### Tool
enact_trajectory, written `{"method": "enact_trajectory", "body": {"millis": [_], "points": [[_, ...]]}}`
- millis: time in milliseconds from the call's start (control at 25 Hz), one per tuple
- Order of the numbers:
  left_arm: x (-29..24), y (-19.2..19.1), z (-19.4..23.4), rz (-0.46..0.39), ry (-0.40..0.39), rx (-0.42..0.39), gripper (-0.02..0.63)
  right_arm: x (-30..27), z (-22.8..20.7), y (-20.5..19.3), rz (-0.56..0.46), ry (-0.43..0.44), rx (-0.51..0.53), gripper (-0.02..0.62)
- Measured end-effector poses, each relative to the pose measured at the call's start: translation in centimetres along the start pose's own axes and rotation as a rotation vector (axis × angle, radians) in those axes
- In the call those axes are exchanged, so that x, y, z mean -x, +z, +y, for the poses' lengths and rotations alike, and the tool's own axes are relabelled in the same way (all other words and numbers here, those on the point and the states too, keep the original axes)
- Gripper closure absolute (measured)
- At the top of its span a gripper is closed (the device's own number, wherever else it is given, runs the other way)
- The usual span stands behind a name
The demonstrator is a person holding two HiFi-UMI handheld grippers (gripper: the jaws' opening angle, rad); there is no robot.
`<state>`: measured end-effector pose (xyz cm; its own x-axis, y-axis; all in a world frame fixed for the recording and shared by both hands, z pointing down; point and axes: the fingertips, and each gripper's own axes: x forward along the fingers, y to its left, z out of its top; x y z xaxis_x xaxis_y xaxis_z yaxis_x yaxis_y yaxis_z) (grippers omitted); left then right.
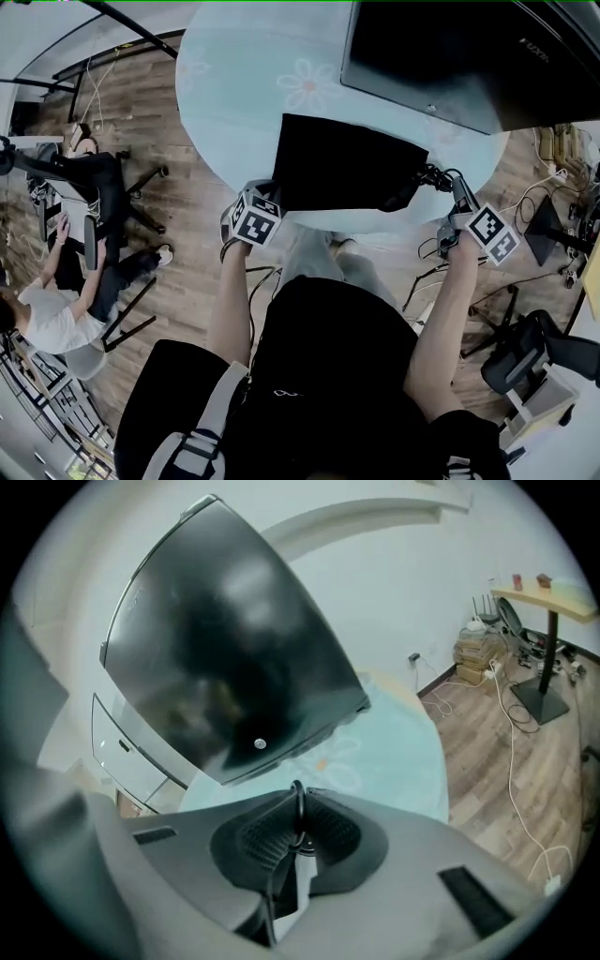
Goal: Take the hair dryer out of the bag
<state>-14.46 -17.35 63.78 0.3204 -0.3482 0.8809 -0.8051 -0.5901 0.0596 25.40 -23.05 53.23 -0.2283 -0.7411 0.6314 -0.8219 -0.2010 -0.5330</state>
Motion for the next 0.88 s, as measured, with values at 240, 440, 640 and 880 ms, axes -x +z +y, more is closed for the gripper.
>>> {"method": "enact_trajectory", "body": {"millis": [240,440,640,880], "points": [[-0.1,0.1,0.3,0.03,0.106,-0.021,0.604,3.0,-3.4,-1.5,-0.018,-0.007,-0.074,0.568],[0.0,0.1,0.5,0.03,0.184,-0.027,0.606,5.4,-5.4,-4.2,-0.01,-0.011,-0.106,0.568],[0.2,0.0,0.9,0.019,0.195,0.014,0.606,7.6,-6.7,-7.1,-0.009,-0.009,-0.139,0.566],[0.3,0.1,1.1,0.021,0.255,-0.002,0.607,9.9,-7.5,-11.6,-0.006,0.03,-0.221,0.565]]}}
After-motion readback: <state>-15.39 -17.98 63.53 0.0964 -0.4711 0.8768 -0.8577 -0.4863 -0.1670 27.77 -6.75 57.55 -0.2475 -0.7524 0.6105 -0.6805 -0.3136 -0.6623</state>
